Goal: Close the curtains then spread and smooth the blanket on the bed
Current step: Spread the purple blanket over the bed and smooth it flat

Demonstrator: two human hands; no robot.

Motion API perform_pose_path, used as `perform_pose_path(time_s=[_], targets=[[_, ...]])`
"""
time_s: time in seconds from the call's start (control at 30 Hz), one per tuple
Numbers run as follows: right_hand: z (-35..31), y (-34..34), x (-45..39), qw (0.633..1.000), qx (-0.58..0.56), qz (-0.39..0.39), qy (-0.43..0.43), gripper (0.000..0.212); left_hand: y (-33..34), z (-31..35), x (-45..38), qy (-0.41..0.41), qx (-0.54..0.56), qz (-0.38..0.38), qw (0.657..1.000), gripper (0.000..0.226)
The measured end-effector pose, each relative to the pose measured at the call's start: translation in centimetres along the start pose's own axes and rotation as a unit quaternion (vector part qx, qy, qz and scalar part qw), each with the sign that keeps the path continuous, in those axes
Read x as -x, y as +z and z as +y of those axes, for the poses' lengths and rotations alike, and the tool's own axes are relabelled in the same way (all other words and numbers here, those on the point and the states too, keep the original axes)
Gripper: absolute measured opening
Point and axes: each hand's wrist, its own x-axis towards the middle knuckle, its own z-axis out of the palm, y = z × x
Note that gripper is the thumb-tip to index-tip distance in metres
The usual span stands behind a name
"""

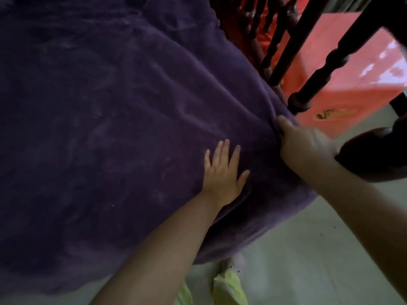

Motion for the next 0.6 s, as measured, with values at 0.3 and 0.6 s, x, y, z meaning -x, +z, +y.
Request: perform_pose_path(time_s=[0.3,0.6], targets=[[-1.3,9.9,-0.9,0.946,0.264,-0.18,0.062,0.048,2.3,-4.6,1.0,0.052,-0.002,-0.21,0.976,0.06],[-9.9,7.9,-3.8,0.967,0.218,-0.115,0.057,0.044,-5.5,-16.6,1.0,-0.088,-0.065,-0.074,0.991,0.046]])
